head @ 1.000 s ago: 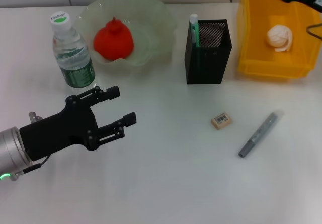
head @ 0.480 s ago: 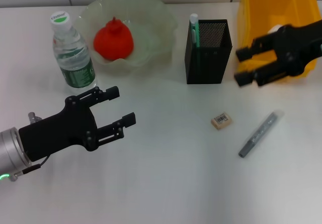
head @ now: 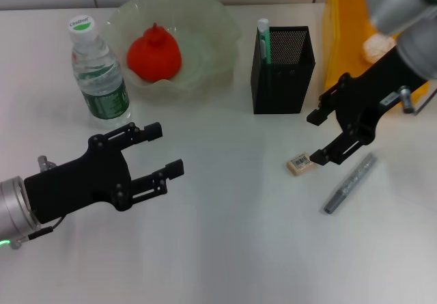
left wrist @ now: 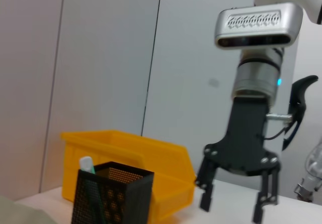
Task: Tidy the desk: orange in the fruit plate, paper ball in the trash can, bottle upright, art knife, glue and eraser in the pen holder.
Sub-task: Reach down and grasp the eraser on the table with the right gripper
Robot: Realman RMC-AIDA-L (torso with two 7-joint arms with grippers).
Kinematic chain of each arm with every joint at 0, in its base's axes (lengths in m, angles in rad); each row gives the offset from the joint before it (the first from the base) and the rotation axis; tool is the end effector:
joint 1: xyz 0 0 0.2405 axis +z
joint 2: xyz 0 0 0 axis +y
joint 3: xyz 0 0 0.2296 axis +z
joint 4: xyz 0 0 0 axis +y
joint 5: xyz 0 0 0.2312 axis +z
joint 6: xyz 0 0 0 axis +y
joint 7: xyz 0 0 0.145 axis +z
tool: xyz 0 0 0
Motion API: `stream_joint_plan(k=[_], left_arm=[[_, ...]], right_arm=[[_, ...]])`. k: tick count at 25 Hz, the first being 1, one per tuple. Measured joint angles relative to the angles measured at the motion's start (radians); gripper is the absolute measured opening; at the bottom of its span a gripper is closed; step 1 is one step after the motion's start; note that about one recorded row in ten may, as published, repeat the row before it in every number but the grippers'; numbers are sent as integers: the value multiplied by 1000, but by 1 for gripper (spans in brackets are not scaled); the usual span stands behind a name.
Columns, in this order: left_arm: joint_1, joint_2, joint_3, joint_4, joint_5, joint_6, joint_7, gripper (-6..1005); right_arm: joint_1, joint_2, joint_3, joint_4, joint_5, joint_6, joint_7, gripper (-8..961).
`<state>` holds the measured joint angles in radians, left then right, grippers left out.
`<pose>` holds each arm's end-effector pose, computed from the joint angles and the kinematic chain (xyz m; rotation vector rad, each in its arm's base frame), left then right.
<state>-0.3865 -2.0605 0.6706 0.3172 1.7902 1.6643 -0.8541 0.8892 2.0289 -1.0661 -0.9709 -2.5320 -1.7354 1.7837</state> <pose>-0.2890 0.2623 -0.0204 -2.5665 -0.4181 -1.0072 0.1427 0.3846 0.0256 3.0961 -0.1894 0.4737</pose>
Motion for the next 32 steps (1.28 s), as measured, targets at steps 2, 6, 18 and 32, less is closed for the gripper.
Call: stream_joint_plan(k=[2, 6, 18, 32], left_arm=[[2, 1, 18, 2, 1, 0, 0, 738], [3, 8, 73, 5, 3, -3, -1, 738], [4, 14, 87, 5, 5, -12, -8, 739], [5, 11, 82, 5, 5, -7, -8, 739]], right_arm=[[5, 16, -79, -1, -27, 48, -14, 753], [6, 26, -150, -1, -41, 84, -18, 738], [32, 48, -245, 75, -89, 186, -40, 695], [27, 55, -303, 130, -61, 278, -96, 538]])
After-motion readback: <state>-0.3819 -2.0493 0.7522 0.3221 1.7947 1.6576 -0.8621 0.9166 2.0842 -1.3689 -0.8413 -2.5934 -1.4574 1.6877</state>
